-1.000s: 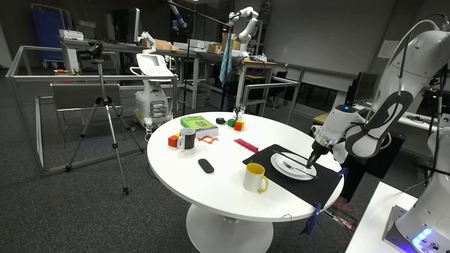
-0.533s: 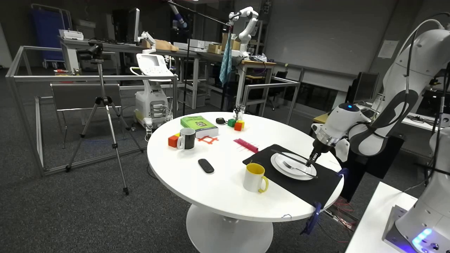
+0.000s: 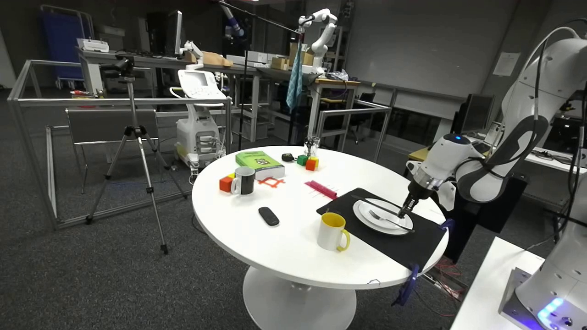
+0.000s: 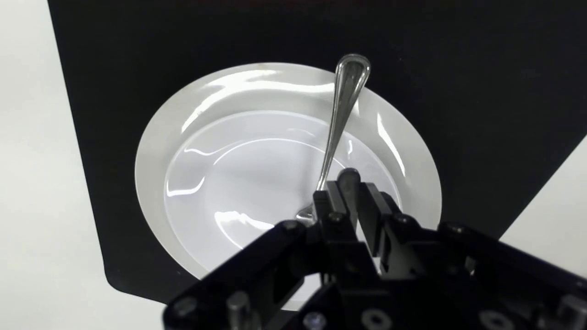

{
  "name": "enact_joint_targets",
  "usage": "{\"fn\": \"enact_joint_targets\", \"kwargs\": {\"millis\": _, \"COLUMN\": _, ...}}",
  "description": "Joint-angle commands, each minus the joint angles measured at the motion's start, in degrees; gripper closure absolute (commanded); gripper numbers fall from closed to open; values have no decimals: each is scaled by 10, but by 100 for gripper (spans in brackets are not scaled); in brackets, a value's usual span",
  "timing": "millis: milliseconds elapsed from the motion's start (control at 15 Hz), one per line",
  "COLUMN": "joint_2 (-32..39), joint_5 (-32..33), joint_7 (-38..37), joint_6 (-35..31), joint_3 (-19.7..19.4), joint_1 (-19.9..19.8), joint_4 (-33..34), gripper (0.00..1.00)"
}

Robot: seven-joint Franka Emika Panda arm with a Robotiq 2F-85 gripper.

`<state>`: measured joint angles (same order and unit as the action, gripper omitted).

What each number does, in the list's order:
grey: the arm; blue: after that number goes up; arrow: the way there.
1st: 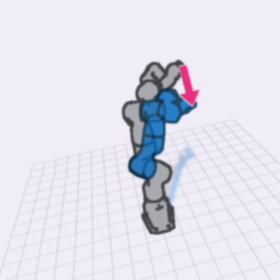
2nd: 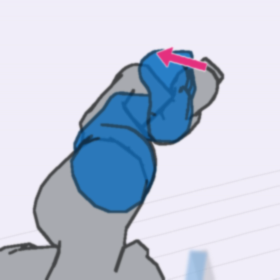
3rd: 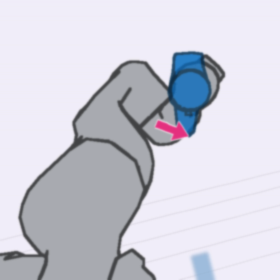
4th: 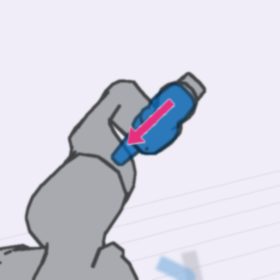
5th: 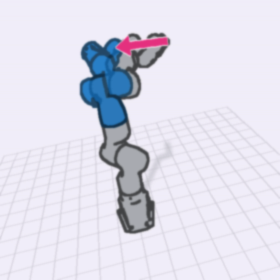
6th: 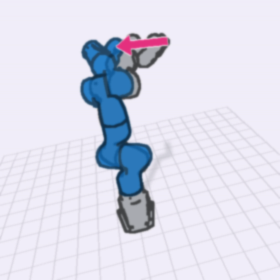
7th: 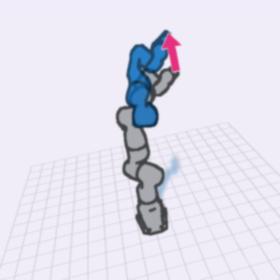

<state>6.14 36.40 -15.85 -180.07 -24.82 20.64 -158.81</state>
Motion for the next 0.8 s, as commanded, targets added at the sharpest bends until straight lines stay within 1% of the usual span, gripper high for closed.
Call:
{"fn": "enact_joint_targets", "kwargs": {"millis": 0, "joint_2": 8, "joint_5": 20, "joint_7": 4, "joint_6": -7, "joint_3": 56, "joint_1": -80, "joint_4": -1, "gripper": 96}}
{"fn": "enact_joint_targets", "kwargs": {"millis": 267, "joint_2": 22, "joint_5": 39, "joint_7": 8, "joint_6": -16, "joint_3": 103, "joint_1": -160, "joint_4": -2, "gripper": 96}}
{"fn": "enact_joint_targets", "kwargs": {"millis": 333, "joint_2": 19, "joint_5": 21, "joint_7": 0, "joint_6": -1, "joint_3": 78, "joint_1": -115, "joint_4": 0, "gripper": 96}}
{"fn": "enact_joint_targets", "kwargs": {"millis": 400, "joint_2": 22, "joint_5": 21, "joint_7": 0, "joint_6": -1, "joint_3": 82, "joint_1": -124, "joint_4": 0, "gripper": 85}}
{"fn": "enact_joint_targets", "kwargs": {"millis": 733, "joint_2": 23, "joint_5": 21, "joint_7": -1, "joint_6": 0, "joint_3": 82, "joint_1": -119, "joint_4": 0, "gripper": 85}}
